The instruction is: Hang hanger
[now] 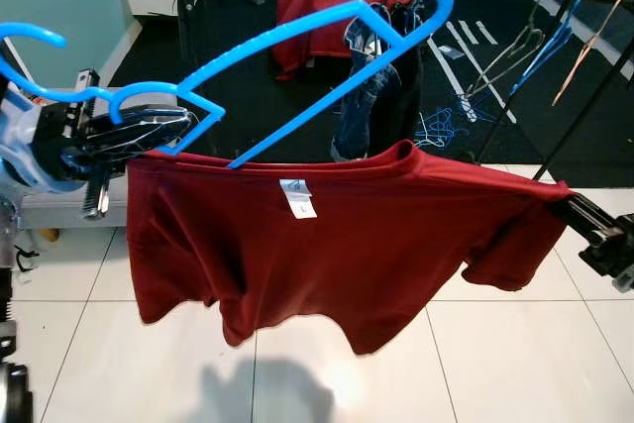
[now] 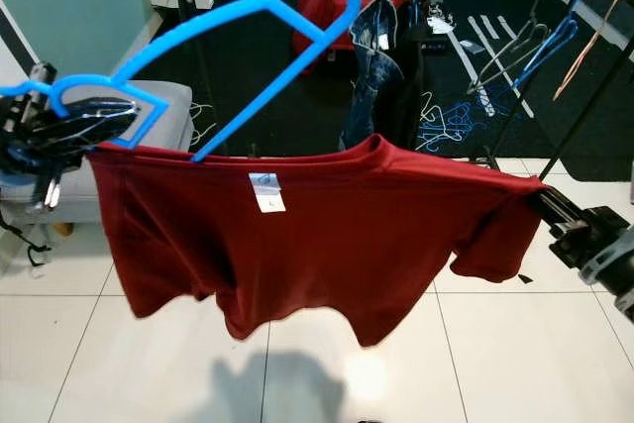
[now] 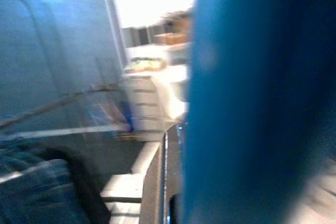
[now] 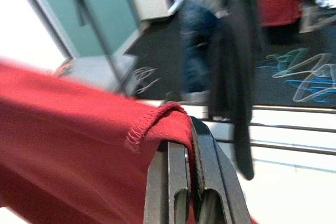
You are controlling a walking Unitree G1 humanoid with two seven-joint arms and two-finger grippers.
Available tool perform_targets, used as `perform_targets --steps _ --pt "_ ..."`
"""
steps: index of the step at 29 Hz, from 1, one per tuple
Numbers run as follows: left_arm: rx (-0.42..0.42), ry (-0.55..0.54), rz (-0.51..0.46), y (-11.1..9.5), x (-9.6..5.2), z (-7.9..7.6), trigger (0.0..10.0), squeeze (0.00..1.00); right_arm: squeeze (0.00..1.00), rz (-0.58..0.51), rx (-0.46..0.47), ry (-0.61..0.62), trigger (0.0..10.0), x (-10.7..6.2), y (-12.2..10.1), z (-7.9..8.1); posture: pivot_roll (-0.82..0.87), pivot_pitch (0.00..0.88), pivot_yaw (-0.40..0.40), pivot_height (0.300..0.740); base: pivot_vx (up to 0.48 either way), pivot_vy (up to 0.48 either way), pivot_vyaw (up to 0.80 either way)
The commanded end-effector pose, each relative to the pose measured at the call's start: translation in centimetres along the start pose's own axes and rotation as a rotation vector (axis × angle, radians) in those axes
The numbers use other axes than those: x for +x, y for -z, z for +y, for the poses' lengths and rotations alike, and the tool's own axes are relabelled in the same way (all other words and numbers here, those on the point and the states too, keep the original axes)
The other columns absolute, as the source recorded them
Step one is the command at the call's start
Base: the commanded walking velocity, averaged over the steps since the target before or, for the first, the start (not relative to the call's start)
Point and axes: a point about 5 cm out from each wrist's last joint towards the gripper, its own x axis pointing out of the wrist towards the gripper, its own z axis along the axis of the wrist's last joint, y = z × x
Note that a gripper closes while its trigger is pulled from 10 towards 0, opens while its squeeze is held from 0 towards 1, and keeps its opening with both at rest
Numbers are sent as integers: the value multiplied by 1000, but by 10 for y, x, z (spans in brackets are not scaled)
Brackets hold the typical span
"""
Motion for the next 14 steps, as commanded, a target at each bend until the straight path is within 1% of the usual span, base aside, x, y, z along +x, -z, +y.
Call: perform_targets --steps 1,3,4,5,6,8,9,10,11,12,14 --pt "-12 -158 -11 10 12 9 10000 0 0 40 -17 -35 0 6 8 11 -85 149 -33 740 0 0 0" --pt "-12 -158 -11 10 12 9 10000 0 0 40 -17 -35 0 6 8 11 -85 149 -33 740 0 0 0" --pt "-90 -353 -100 21 29 18 10000 0 0 25 -9 -88 0 17 11 24 -81 149 -34 740 0 0 0" --pt "-90 -353 -100 21 29 18 10000 0 0 25 -9 -88 0 17 11 24 -81 149 -34 740 0 0 0" --pt "-202 -551 -186 38 45 22 10000 0 0 0 -3 -140 0 30 11 37 -82 143 -36 740 0 0 0" --pt "-202 -551 -186 38 45 22 10000 0 0 0 -3 -140 0 30 11 37 -82 143 -36 740 0 0 0" --pt "-286 -671 -231 50 54 23 10000 0 0 -19 2 -171 0 38 10 46 -82 143 -36 740 0 0 0" --pt "-348 -741 -252 61 63 19 10000 0 0 -35 8 -185 0 45 9 52 -88 145 -36 740 0 0 0" --pt "-348 -741 -252 61 63 19 10000 0 0 -35 8 -185 0 45 9 52 -88 145 -36 740 0 0 0" --pt "-402 -793 -279 67 66 18 10000 0 0 -41 7 -190 0 50 9 55 -89 149 -36 740 0 0 0" --pt "-402 -793 -279 67 66 18 10000 0 0 -41 7 -190 0 50 9 55 -89 149 -36 740 0 0 0"
